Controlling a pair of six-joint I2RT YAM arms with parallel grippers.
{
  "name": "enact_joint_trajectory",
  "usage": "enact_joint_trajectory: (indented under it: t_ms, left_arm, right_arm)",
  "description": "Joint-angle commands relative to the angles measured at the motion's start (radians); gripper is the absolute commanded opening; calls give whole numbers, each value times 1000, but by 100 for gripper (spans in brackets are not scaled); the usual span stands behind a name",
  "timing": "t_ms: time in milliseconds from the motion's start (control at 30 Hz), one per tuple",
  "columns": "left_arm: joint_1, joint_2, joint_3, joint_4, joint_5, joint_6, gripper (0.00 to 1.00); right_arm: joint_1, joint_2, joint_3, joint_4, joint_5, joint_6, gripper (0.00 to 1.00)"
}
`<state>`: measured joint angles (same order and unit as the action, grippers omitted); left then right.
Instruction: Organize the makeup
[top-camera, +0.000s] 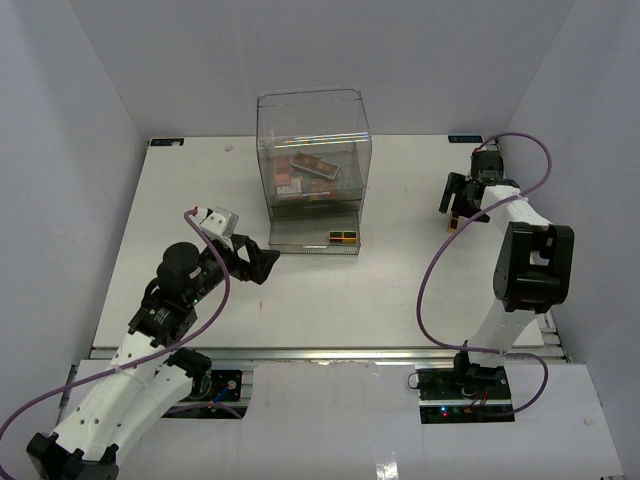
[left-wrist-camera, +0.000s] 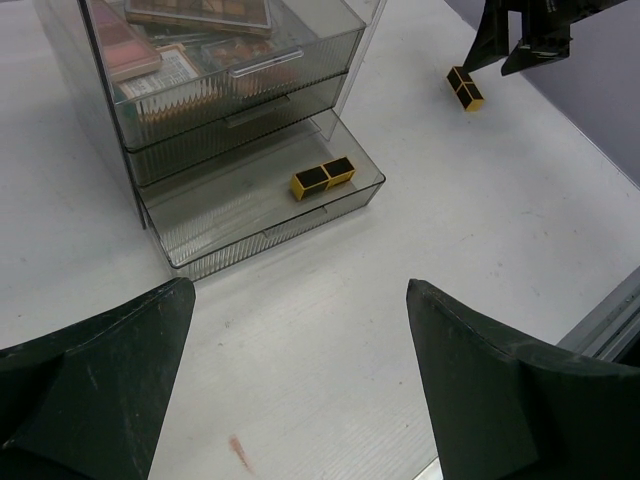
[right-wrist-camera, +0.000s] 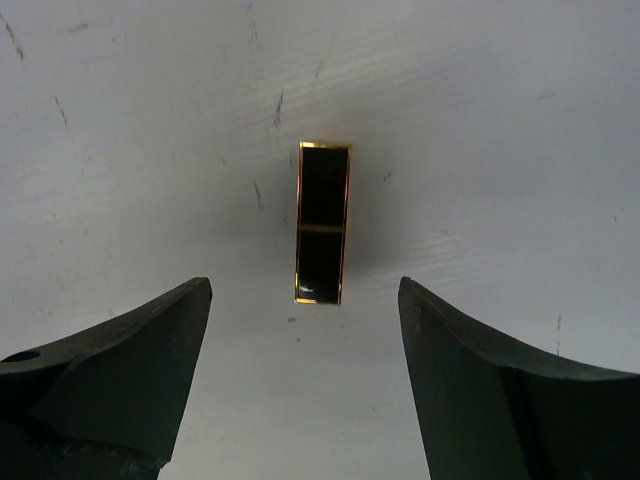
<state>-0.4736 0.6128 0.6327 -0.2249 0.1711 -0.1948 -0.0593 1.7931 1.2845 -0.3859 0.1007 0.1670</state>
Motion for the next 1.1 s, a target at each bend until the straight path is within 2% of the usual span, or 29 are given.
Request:
enact_joint_trajectory:
  t_ms: [0, 367, 633, 767, 867, 1067]
  left_arm:
    - [3, -9, 21, -1, -27, 11, 98]
    - [3, -7, 21, -6, -46, 11, 98]
    - [3, -12, 19, -8, -57, 9, 98]
    - [3, -15, 18, -10, -62, 9, 98]
    - [3, -22, 16, -11, -68, 6, 98]
    - [3, -29, 18, -11, -74, 6, 98]
  right_arm:
    - [-5, 83, 109, 38, 37, 21, 74]
    - [-20, 162, 122, 35, 28, 26, 63]
    - [-26, 175, 106, 26, 14, 17, 50]
    - [-29, 172, 98, 25, -2, 15, 40]
    - [-34, 155, 87, 25, -21, 8, 29]
    - [-33, 7, -6, 58, -137, -59, 15]
